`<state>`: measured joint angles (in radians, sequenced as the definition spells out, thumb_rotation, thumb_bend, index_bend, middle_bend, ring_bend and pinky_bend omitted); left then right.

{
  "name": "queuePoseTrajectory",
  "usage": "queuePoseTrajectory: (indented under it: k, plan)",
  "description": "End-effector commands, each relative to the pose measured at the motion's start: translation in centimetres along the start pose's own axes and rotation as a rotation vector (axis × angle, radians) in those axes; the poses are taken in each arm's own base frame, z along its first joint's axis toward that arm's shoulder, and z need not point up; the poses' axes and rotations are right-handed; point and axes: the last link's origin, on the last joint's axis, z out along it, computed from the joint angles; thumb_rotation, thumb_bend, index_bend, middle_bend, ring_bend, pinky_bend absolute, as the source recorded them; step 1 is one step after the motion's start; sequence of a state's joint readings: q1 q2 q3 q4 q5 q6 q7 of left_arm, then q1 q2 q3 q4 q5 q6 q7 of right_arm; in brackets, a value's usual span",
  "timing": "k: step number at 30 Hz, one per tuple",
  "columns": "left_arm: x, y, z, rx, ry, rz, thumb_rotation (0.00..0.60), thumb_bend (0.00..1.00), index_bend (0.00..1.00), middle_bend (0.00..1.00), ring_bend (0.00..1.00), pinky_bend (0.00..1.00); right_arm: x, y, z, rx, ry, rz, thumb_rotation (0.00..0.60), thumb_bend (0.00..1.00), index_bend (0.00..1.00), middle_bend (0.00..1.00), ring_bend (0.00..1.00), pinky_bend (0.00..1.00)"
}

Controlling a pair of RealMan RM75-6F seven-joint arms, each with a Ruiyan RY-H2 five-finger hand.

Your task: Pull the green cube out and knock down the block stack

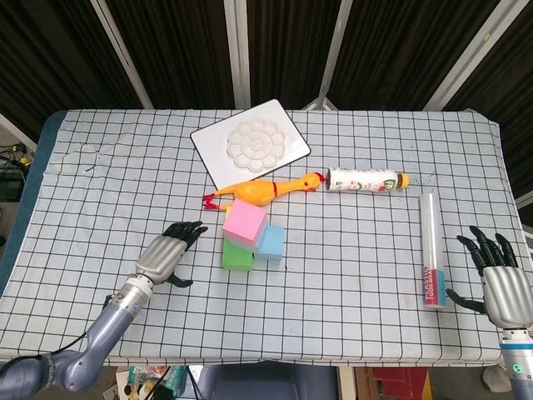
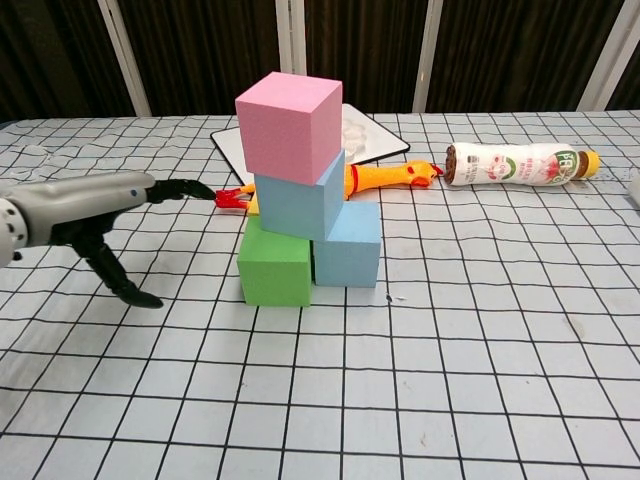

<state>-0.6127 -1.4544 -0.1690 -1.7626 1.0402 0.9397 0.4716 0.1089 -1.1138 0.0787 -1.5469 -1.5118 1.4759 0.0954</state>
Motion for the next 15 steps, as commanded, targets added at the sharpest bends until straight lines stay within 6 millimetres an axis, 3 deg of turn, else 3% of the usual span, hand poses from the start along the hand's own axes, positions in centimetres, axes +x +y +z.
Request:
queuePoseTrajectory:
  k: [1,8,15]
  plan:
    - [-0.5,1.4,1.7,-0.006,0.003,0.021,0.6,0.0,0.0,0.01,0.0,0.04,0.0,0.0,0.0,-0.001,-0.001,-0.001,0.6,0.03,0.18,0.07,0.16,0.04]
    - [-1.4,4.0,4.7,-0.018,0.014,0.029,0.6,0.0,0.0,0.01,0.0,0.04,-0.1,0.0,0.1,0.002,0.001,-0.003,0.6,0.03,0.18,0.07,0.16,0.04]
    - [-2.0,6.1,6.5,-0.043,0.042,0.054,0.6,0.0,0.0,0.01,0.0,0.04,-0.2,-0.1,0.1,0.01,0.001,-0.009,0.6,0.03,0.18,0.07,0.16,0.04]
